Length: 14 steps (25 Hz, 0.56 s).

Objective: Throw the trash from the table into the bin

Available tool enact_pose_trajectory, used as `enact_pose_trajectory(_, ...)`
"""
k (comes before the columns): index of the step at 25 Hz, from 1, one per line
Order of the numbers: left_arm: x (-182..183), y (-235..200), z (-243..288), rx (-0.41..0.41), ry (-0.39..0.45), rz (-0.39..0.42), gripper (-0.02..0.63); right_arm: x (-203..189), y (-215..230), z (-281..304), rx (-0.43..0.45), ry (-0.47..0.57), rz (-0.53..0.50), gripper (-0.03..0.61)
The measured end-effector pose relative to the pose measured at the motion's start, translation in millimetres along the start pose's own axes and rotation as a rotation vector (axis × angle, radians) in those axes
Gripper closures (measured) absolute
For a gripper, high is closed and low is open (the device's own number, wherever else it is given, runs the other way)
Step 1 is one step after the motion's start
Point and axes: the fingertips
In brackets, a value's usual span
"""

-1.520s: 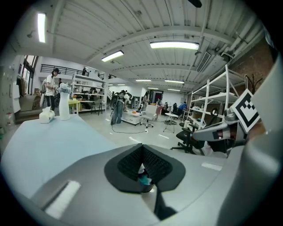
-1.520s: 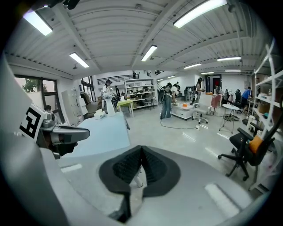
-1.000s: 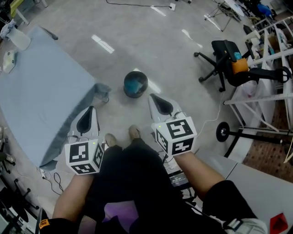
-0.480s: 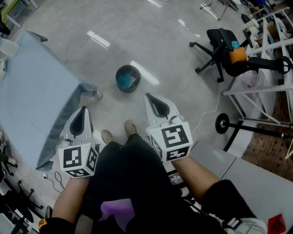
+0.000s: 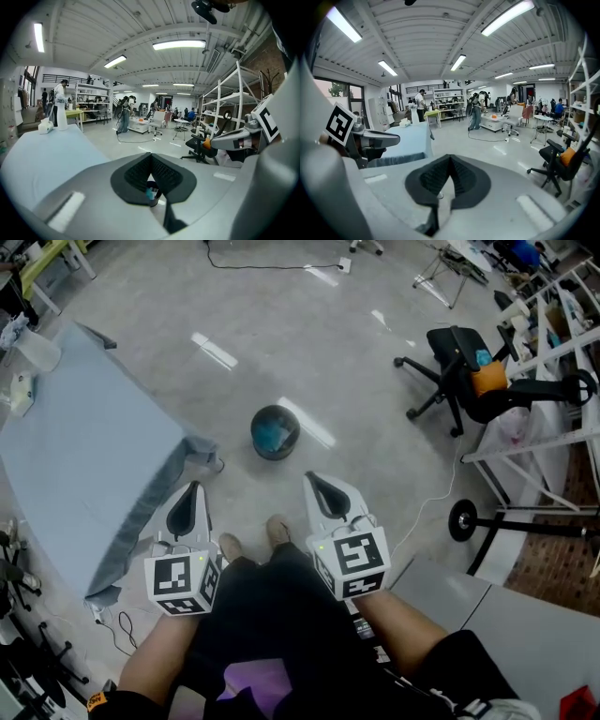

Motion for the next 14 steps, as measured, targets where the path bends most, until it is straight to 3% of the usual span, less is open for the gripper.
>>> enact_pose_trajectory(14,2.5,-0.5,-21.2,-0.027,0.035,-0.013,0.606,-3.3,-16.9,-19.5,-0.038,0.009,0.002,0.580)
Point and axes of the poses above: the fingertips, and each gripper's own axes: z forward along the fingers, y to its right, x out of its top, and after that the axes turned 2 degrees about z, right-handed
